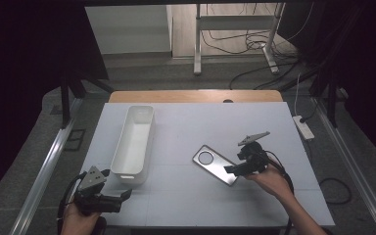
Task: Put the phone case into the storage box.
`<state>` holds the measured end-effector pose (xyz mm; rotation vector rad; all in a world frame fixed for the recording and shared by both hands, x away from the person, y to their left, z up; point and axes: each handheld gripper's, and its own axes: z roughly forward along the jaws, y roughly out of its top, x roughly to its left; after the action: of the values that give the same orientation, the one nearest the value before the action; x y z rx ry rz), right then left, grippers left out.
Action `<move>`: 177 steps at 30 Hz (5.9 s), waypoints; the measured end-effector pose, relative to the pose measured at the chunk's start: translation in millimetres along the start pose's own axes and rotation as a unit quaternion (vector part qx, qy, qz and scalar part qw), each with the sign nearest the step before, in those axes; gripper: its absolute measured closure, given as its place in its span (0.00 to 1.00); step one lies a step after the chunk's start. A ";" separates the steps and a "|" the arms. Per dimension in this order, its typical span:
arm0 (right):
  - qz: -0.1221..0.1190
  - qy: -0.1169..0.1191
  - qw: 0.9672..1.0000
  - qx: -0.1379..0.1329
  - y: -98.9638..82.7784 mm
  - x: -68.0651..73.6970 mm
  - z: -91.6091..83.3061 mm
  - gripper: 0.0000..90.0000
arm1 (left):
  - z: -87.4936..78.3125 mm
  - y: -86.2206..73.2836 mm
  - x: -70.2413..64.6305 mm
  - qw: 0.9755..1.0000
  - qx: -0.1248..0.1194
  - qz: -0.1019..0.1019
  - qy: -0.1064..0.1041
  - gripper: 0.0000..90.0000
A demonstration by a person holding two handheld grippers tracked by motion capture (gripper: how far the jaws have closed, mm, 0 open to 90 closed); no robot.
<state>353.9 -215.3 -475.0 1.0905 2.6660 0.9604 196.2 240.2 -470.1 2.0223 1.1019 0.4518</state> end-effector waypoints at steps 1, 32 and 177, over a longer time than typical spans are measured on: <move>0.003 -0.001 1.000 -0.001 1.3 -1.4 -0.6 0.17 | 0.2 0.0 0.2 1.000 0.000 -0.001 -0.001 0.01; -0.015 -0.047 0.997 0.058 25.1 -20.0 40.6 0.08 | 1.6 0.4 1.2 1.000 0.006 -0.003 -0.006 0.01; -0.006 -0.053 0.996 -0.073 15.2 -1.5 -34.5 0.98 | 134.2 123.8 -53.8 0.984 0.011 0.043 -0.172 0.00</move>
<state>353.0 -225.9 -438.8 1.0621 2.4736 1.0448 317.0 93.6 -457.6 2.0758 0.8133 0.1232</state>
